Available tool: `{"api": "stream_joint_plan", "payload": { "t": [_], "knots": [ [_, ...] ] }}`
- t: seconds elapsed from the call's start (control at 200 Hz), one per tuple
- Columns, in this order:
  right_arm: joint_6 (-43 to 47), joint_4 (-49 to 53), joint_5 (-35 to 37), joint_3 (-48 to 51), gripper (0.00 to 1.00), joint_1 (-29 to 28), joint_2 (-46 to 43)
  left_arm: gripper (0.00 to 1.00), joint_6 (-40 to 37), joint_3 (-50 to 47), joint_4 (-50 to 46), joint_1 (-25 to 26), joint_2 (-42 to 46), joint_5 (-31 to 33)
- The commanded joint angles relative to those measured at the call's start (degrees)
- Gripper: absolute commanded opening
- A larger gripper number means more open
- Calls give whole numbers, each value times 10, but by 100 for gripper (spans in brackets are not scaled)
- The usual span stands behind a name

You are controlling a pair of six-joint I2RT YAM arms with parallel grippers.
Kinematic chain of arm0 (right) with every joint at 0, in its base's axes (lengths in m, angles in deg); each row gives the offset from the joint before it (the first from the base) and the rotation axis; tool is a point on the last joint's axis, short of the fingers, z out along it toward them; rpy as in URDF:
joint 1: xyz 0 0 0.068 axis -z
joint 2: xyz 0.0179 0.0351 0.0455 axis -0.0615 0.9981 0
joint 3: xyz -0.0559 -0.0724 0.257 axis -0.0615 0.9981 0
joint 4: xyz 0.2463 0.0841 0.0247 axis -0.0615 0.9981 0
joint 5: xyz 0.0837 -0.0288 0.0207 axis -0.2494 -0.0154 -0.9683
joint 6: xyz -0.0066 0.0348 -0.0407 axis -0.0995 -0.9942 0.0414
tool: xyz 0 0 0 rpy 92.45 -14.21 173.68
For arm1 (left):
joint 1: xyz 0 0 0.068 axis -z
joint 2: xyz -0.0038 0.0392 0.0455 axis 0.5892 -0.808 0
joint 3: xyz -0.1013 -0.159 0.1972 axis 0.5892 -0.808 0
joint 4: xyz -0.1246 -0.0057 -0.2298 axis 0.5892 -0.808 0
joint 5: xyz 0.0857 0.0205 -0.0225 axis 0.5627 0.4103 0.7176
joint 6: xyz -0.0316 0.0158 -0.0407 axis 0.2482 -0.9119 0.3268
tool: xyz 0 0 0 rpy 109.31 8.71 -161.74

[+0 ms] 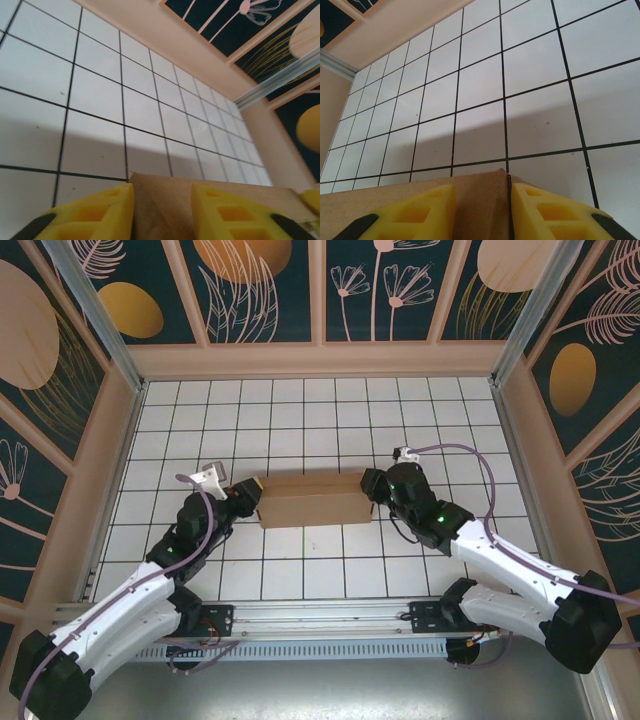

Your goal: Fold the paper box

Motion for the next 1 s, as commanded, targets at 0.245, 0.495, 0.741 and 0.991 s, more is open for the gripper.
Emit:
{"api": "stream_joint_plan", "payload": {
  "t": [0.245, 0.495, 0.741, 0.991],
  "knots": [
    [-9, 25, 16, 43, 24, -15, 12, 15, 69, -65, 60, -1, 22, -17],
    [21, 27, -14, 31, 35, -1, -18, 11, 73, -83, 48, -1, 32, -6],
    [57, 51, -80, -18, 56, 38, -29, 15, 66, -85, 33, -1, 37, -3],
    [68, 61, -164, -12, 63, 90, -59, 17, 61, -83, 29, -1, 35, -5]
  ]
}}
